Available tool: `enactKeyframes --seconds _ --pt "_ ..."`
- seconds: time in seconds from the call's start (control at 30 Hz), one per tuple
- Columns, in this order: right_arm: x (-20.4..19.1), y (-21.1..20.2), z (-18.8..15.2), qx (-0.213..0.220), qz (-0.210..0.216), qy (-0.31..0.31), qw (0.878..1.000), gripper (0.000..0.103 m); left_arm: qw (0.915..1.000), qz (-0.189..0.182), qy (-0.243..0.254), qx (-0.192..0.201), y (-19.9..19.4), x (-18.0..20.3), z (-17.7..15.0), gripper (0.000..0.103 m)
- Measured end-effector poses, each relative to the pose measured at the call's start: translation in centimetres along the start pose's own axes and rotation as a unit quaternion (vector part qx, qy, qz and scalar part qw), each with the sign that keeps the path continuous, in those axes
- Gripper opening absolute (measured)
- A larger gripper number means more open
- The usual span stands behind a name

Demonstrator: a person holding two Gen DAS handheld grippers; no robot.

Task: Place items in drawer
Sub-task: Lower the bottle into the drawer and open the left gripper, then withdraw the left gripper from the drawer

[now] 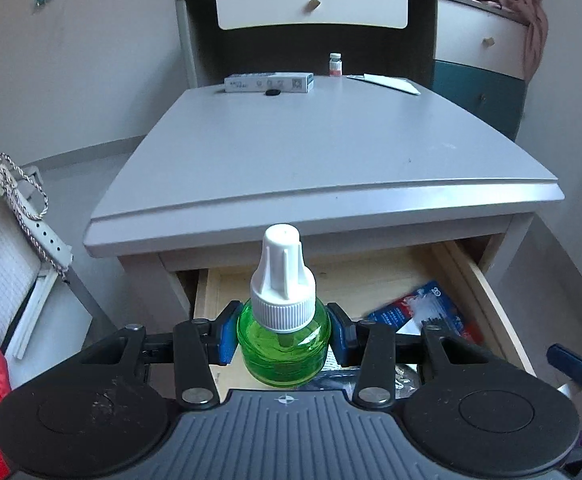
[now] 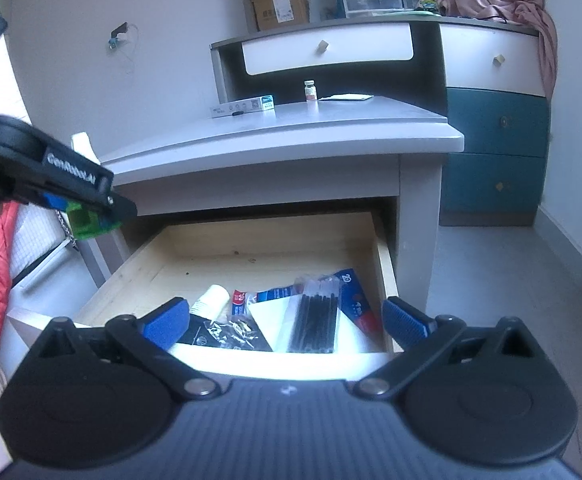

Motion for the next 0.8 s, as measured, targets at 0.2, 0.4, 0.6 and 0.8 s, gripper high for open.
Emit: enactKeyframes --seconds 0.2,0.4,0.6,0.8 --pt "-0.1 0.0 0.0 -0.001 0.008 0.000 1.000 0.103 0.9999 -0.006 -0.008 0.007 0.0 0.2 -0.2 0.097" --pt "-0.2 0.0 0.0 0.000 0.006 -0.003 1.000 0.103 0.9996 0.012 0.004 0.026 -0.6 0.7 0.2 0.103" --pt "-0.2 0.0 0.0 -0.001 0.006 -0.004 1.000 0.103 0.9995 0.023 -0.007 0.018 -0.6 0.2 0.3 0.103" --pt "-0.2 0.1 -0.1 -0.002 0.005 -0.007 1.000 0.103 0.9989 0.034 -0.026 0.021 -1.0 -0.9 -0.4 0.103"
Point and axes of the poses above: each gripper's, at about its wrist camera, not at the fingertips, and y roughly the way its jaws point, x to its right, z to its top, the point moved 7 cm from there along y, roughly the way its jaws point, and after that the axes turned 14 degrees about z, right-handed, at the moved point
